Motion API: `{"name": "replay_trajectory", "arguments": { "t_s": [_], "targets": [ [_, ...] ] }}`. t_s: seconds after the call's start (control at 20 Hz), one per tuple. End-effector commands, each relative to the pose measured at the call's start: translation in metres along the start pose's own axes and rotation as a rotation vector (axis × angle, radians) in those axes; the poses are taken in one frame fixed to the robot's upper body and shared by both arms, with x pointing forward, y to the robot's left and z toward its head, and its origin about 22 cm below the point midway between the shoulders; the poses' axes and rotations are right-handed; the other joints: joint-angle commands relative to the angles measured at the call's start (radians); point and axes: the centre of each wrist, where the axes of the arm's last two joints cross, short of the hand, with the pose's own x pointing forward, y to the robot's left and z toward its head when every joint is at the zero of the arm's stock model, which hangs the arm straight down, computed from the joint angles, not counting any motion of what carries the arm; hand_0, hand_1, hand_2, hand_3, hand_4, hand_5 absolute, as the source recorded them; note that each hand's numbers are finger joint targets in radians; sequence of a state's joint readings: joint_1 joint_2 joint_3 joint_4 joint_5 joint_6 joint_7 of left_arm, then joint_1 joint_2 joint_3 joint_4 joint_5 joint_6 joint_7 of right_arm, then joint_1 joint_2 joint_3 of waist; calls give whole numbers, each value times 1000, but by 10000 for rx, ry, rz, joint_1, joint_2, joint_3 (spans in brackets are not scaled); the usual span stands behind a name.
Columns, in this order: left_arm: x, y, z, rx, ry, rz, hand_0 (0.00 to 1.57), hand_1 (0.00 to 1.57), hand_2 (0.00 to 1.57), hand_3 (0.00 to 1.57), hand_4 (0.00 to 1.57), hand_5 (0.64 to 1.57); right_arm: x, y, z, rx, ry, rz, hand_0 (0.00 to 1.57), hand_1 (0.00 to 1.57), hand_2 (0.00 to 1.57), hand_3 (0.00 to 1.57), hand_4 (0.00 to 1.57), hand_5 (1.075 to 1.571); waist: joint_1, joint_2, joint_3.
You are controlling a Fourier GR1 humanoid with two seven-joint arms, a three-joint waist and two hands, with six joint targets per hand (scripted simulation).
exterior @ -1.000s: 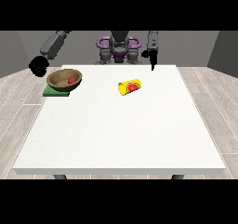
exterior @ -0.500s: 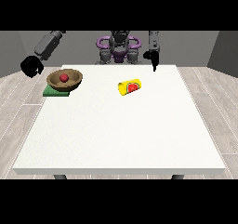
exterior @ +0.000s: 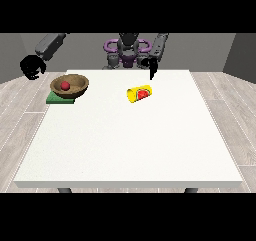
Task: Pick the cup and pour the ball into the bowl, then pick the bowl and place it on the pad
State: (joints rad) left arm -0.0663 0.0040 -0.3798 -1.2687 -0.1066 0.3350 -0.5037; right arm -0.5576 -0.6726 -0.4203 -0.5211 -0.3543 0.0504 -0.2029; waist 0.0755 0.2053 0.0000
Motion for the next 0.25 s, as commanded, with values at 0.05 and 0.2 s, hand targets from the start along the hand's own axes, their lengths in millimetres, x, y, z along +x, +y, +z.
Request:
{"name": "replay_trajectory", "arguments": {
  "t_s": [0.05, 0.2],
  "targets": [
    [-16, -2, 3, 75, 360, 5, 0, 0, 0, 0, 1216, 1340, 27, -8, -7, 865, 43, -172, 0, 0, 537, 716, 685, 1111, -248, -341, -2],
    [-19, -23, 29, 147, 918, -62, 0, 0, 0, 0, 1216, 1340, 12, -4, -1, 1024, 599, 28, 0, 0, 582, 754, 713, 1075, -405, -976, -3]
  ]
}}
